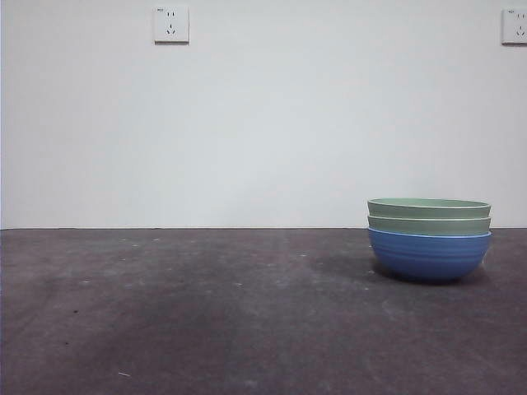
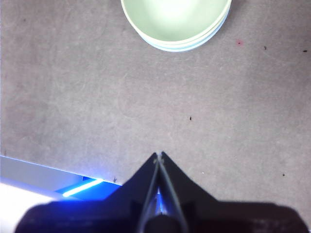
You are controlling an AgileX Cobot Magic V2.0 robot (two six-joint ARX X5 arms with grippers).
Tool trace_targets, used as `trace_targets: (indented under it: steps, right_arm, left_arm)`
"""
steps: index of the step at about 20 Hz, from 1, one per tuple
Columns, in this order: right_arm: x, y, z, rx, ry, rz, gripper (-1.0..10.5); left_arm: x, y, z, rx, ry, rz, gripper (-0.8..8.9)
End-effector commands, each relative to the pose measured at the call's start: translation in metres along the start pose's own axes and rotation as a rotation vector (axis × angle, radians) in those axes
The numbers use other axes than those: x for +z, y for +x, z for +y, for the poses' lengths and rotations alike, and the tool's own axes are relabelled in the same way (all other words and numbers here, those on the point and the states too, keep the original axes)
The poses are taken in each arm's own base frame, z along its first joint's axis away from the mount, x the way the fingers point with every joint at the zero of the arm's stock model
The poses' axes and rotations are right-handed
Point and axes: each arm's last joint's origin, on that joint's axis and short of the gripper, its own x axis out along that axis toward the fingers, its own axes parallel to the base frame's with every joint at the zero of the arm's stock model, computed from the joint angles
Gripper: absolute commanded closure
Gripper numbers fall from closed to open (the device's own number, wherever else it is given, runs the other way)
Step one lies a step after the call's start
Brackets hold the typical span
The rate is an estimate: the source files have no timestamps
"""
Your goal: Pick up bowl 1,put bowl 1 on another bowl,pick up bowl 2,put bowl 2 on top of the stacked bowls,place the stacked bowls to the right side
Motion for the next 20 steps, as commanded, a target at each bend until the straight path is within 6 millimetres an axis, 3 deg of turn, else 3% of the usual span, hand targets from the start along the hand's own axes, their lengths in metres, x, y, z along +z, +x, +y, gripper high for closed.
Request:
trace_targets:
  steps: [1, 15, 20]
  right_arm:
    - [0.000, 0.002, -0.001, -0.003, 0.007, 0.002, 9.4]
    - [0.001, 0.001, -0.001, -0.005, 0.007, -0.007, 9.4]
    - [-0.018, -0.036, 0.002, -0.026, -0.040, -0.244, 9.4]
  left_arm:
    - [-0.004, 0.001, 0.001, 0.004, -0.015, 0.009, 8.16]
    - [-0.004, 0.001, 0.001, 0.004, -0.015, 0.009, 8.16]
    - [-0.004, 0.001, 0.001, 0.004, -0.015, 0.009, 8.16]
